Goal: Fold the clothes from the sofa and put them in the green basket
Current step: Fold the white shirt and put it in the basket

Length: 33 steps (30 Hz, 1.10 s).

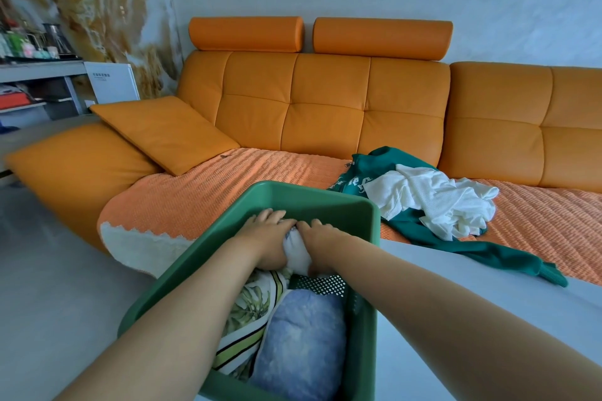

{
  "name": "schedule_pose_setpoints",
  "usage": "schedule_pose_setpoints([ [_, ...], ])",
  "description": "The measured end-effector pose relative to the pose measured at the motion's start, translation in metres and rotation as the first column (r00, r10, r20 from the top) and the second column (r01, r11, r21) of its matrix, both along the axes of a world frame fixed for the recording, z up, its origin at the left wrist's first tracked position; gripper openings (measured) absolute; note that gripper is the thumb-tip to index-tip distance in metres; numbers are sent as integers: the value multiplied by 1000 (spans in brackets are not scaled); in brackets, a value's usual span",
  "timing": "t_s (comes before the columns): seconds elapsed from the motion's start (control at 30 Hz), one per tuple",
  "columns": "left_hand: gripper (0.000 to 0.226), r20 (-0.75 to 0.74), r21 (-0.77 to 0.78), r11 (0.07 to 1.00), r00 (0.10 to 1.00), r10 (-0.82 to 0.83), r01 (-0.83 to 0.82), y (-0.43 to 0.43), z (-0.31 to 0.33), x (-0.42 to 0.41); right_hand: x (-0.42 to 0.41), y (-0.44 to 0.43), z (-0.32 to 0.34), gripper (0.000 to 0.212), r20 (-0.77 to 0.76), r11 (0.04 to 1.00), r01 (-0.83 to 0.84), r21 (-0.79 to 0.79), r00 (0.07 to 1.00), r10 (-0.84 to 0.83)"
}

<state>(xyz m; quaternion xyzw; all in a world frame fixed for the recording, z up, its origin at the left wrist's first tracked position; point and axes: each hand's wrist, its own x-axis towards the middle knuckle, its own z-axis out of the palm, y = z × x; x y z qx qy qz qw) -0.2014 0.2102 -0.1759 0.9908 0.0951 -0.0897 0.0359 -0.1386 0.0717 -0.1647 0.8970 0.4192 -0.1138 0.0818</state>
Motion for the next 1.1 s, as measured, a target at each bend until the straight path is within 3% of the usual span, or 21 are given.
schedule_pose_setpoints([
  [0.13, 90, -49, -19, 999, 998, 47, -48, -1, -5, 3, 2, -4, -2, 95, 56, 999, 53, -11, 997, -52],
  [0.37, 86, -39, -76, 994, 996, 79, -82, -5, 3, -1, 2, -10, 10, 109, -24, 1000, 16, 10, 1000, -16],
  [0.47, 69, 147, -96, 993, 985, 89, -76, -14, 26, -3, 9, -24, 36, 85, -11, 975, 21, 220, 1000, -19],
  [0.57, 48, 399, -174, 985, 913, 87, -18, -33, 61, 2, 26, -55, 69, 54, 6, 882, 70, 467, 997, -82],
  [0.67, 34, 567, -197, 976, 823, 38, 90, -73, 99, 22, 44, -102, 89, 42, 38, 826, 99, 555, 989, -144],
  [0.77, 30, 642, -193, 962, 766, -23, 191, -130, 122, 54, 66, -154, 88, 35, 43, 820, 148, 553, 978, -205],
  [0.9, 30, 594, -189, 949, 799, -94, 252, -200, 120, 108, 103, -217, 64, 35, -32, 817, 286, 501, 949, -312],
  [1.1, 40, 317, -247, 952, 944, -96, 179, -250, 66, 189, 176, -279, 10, 39, -120, 797, 428, 426, 900, -420],
])
